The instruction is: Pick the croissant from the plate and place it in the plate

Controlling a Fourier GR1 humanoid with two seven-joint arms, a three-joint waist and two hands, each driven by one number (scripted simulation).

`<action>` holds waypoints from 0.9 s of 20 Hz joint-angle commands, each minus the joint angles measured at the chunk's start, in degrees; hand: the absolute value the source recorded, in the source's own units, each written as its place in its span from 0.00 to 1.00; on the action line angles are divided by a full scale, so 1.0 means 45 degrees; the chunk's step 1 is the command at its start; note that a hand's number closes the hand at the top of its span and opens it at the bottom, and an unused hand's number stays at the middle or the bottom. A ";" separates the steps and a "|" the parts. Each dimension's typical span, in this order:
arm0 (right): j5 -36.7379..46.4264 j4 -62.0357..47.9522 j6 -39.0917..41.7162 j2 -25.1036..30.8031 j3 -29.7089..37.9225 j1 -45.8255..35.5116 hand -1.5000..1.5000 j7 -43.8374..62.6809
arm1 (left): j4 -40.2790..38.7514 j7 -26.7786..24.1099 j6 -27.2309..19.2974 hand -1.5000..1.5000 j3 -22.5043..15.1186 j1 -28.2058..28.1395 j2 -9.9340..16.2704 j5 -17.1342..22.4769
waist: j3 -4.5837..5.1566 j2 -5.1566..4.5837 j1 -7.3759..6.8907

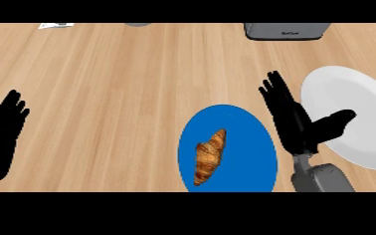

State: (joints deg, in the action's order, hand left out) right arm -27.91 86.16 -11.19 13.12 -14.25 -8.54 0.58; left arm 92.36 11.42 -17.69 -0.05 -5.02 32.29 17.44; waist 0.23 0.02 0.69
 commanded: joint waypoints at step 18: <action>0.8083 0.0014 -0.4129 0.0575 -0.2434 0.3888 0.00 -0.4855 | -0.2307 -0.1276 0.1347 0.50 -0.1820 0.2559 -0.2474 -0.1085 | -0.0042 -0.0008 -0.0087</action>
State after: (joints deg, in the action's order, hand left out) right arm 2.10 88.35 -27.98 14.29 -22.09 6.87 -20.40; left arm 83.25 7.85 -11.78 -7.40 6.67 23.06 13.81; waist 0.10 0.03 1.18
